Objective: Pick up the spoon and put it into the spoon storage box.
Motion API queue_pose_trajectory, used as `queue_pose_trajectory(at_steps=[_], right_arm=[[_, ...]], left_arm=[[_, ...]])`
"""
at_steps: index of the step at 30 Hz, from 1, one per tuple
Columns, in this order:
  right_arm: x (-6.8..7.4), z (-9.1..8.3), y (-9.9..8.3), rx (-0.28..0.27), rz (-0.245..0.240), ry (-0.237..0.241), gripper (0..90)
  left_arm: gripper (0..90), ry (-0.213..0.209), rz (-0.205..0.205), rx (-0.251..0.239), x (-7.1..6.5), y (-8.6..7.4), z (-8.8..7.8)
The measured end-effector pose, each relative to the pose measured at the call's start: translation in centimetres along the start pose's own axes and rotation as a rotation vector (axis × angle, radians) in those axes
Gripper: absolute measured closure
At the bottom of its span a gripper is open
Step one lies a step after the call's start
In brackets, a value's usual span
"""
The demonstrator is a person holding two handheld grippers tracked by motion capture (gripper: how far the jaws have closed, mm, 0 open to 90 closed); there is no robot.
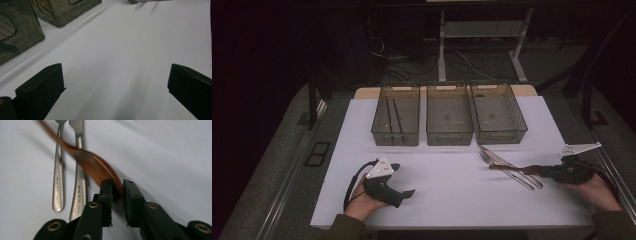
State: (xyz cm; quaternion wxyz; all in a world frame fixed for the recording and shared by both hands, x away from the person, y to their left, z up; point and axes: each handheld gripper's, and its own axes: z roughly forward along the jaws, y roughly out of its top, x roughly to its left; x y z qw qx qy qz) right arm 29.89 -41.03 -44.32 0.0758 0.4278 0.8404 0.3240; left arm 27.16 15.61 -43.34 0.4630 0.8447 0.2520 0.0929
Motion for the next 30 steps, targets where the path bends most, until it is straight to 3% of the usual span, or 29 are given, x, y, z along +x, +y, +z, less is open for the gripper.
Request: queue_pose_trajectory(at_steps=[2, 16, 30], right_arm=[[0.1, 0.1, 0.0, 0.003, -0.008, -0.004, 81.1], [0.0, 0.0, 0.0, 0.003, 0.01, 0.008, 82.7], [0.7, -0.9, 1.2, -0.053, 0.043, 0.004, 82.6]], left_arm=[[0.0, 0.0, 0.001, 0.001, 0.0, 0.0, 0.0], [0.0, 0.0, 0.001, 0.001, 0.0, 0.0, 0.0], [0.0, -0.002, -0.006, -0.001, 0.0, 0.0, 0.0]])
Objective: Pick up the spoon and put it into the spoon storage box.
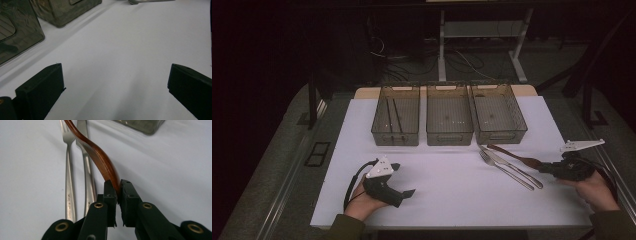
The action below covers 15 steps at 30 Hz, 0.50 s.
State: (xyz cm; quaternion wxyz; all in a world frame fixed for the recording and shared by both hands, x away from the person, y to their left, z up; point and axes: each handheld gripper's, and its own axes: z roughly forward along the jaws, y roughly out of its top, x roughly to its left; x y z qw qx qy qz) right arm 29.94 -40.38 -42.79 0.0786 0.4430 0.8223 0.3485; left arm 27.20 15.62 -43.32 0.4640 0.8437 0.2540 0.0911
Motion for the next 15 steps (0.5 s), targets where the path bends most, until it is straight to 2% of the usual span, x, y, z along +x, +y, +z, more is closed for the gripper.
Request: queue_pose_trajectory(at_steps=[8, 15], right_arm=[[1.2, -0.6, 1.6, -0.035, 0.018, -0.011, 82.7], [1.6, -0.6, 3.5, -0.068, 0.032, -0.02, 82.6]], left_arm=[[0.0, -0.001, 0.001, 0.0, 0.0, 0.0, 0.0], [0.0, -0.003, 0.001, -0.004, 0.1, 0.0, 0.0]])
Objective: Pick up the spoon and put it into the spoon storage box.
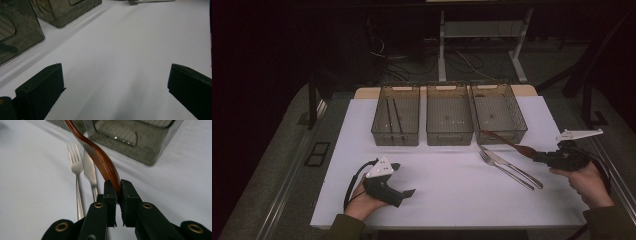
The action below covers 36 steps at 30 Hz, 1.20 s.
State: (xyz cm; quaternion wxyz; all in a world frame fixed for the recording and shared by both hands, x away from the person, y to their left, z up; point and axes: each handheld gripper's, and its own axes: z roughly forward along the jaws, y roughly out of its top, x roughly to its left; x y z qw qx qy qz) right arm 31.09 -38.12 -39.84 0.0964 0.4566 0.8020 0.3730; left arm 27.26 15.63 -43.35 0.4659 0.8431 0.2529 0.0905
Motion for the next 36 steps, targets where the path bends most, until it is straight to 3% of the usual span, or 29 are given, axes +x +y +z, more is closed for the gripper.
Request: queue_pose_trajectory(at_steps=[10, 21, 31, 36], right_arm=[[0.8, 0.9, 3.0, -0.03, 0.028, -0.015, 82.6], [2.5, 3.2, 6.8, -0.048, 0.034, -0.018, 82.6], [4.5, 6.4, 10.3, -0.04, 0.04, -0.039, 82.6], [5.3, 8.4, 12.4, -0.038, 0.076, -0.039, 82.5]], left_arm=[[0.0, 0.001, -0.008, -0.015, 0.4, -0.1, 0.1], [0.0, -0.006, -0.017, -0.026, 0.9, -0.2, 0.0], [0.0, -0.009, -0.016, -0.035, 0.8, -0.3, -0.2], [0.0, -0.012, -0.017, -0.036, 0.8, -0.3, -0.2]])
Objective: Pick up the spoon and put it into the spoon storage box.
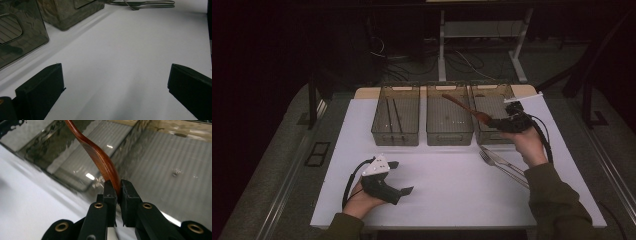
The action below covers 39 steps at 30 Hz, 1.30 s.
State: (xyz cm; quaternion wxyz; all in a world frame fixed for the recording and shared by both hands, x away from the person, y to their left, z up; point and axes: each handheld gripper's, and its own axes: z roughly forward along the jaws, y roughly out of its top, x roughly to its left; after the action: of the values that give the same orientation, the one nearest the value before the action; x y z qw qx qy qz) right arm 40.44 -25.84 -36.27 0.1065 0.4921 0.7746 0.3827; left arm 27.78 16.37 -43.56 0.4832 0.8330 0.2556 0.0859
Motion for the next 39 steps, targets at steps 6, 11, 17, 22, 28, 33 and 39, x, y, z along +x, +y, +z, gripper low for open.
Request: queue_pose_trajectory(at_steps=[6, 11, 17, 22, 28, 33, 39], right_arm=[[1.1, 2.1, 1.9, 0.015, 0.022, -0.009, 82.5], [2.0, 3.6, 2.7, 0.032, 0.016, -0.02, 82.5], [3.2, 4.9, 2.9, 0.048, 0.012, -0.005, 82.4], [3.9, 5.8, 2.7, 0.075, -0.002, -0.009, 82.1], [4.2, 6.0, 2.7, 0.078, -0.023, 0.002, 73.8], [4.2, 5.8, 2.7, 0.062, -0.037, 0.015, 69.6], [4.2, 5.4, 2.8, 0.031, -0.072, 0.059, 59.0]], left_arm=[[0.0, -0.003, 0.006, 0.001, -0.1, 0.0, 0.0], [0.0, -0.006, 0.003, 0.003, -0.1, 0.0, 0.0], [0.0, -0.007, 0.003, 0.002, -0.1, 0.0, 0.1], [0.0, -0.009, 0.004, 0.002, -0.1, 0.0, 0.1], [0.0, -0.009, 0.004, 0.002, -0.1, 0.0, 0.1], [0.0, -0.009, 0.005, -0.001, -0.2, 0.0, 0.1], [0.0, -0.009, 0.004, 0.002, -0.1, 0.1, 0.1]])
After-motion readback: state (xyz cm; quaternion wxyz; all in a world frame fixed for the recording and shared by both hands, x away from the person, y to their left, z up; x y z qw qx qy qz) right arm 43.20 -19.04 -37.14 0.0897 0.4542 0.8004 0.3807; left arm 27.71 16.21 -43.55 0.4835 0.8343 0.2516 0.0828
